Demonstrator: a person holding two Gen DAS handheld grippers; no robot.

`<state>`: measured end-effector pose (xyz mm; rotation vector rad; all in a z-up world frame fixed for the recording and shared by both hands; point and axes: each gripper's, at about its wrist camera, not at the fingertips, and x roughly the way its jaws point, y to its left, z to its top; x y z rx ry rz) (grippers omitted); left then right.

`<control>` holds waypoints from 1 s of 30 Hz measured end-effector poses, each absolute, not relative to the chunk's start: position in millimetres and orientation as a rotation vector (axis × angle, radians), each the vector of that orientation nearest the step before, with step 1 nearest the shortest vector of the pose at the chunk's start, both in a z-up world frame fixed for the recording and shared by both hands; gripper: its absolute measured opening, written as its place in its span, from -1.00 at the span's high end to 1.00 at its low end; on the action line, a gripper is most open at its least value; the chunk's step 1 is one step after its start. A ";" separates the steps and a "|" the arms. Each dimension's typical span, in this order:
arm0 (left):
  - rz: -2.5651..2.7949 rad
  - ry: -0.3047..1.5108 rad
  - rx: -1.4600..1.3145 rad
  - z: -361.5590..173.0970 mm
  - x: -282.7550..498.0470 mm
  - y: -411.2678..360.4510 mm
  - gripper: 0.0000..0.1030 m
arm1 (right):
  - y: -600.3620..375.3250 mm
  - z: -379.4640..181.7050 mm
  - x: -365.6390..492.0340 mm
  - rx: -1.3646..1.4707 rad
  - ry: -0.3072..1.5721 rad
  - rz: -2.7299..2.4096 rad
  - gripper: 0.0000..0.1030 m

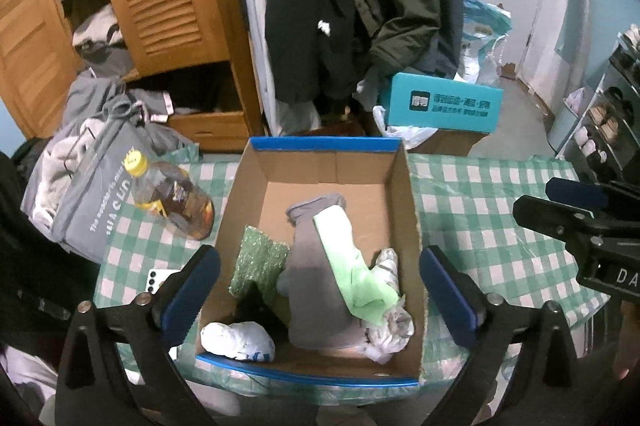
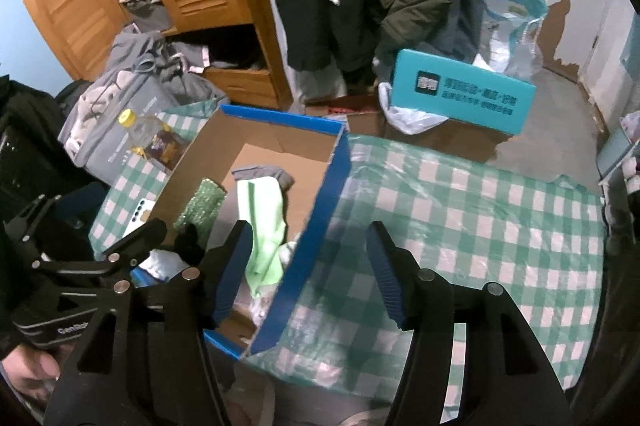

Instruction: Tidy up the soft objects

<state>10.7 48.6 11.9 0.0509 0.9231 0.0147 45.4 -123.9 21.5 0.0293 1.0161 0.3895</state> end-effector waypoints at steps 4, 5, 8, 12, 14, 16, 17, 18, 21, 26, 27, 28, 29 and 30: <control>-0.012 0.906 0.075 20.0 3.9 33.4 -0.96 | -140.0 24.6 39.7 0.044 1.003 0.374 -0.14; -0.017 0.900 0.084 21.9 2.2 29.1 -0.97 | -143.0 24.8 38.6 0.049 1.002 0.371 -0.14; -0.026 0.889 0.099 25.1 -1.8 20.4 -0.98 | -153.8 23.6 34.5 0.059 0.997 0.359 -0.14; -0.038 0.894 0.106 26.1 -2.4 9.8 -0.98 | -164.7 22.0 26.5 0.061 0.991 0.348 -0.14; -0.037 0.897 0.106 25.9 -1.5 5.2 -0.98 | -169.8 23.3 21.8 0.059 0.978 0.342 -0.14; -0.041 0.901 0.105 26.3 -0.4 1.6 -0.98 | -174.3 26.1 17.2 0.050 0.960 0.339 -0.14; -0.043 0.900 0.108 27.2 -0.7 0.5 -0.98 | -176.5 27.2 15.8 0.048 0.954 0.340 -0.14; -0.042 0.899 0.108 27.8 -0.7 -0.7 -0.98 | -178.7 27.9 14.7 0.047 0.950 0.341 -0.14; -0.038 0.896 0.101 29.7 -0.1 -3.5 -0.98 | -187.2 29.2 14.9 0.054 0.940 0.337 -0.14; -0.038 0.900 0.091 31.0 1.6 -6.4 -0.98 | -197.2 24.6 16.7 0.064 0.942 0.325 -0.14; -0.038 0.903 0.092 30.2 2.2 -7.0 -0.98 | -198.6 23.3 17.0 0.066 0.944 0.322 -0.14; -0.037 0.907 0.095 29.4 3.0 -8.0 -0.98 | -200.2 21.8 17.8 0.069 0.947 0.318 -0.14; -0.036 0.909 0.097 28.7 3.5 -8.9 -0.98 | -200.9 21.2 17.2 0.070 0.947 0.319 -0.14; -0.037 0.910 0.098 28.4 3.8 -9.7 -0.98 | -201.2 21.2 17.3 0.070 0.947 0.319 -0.14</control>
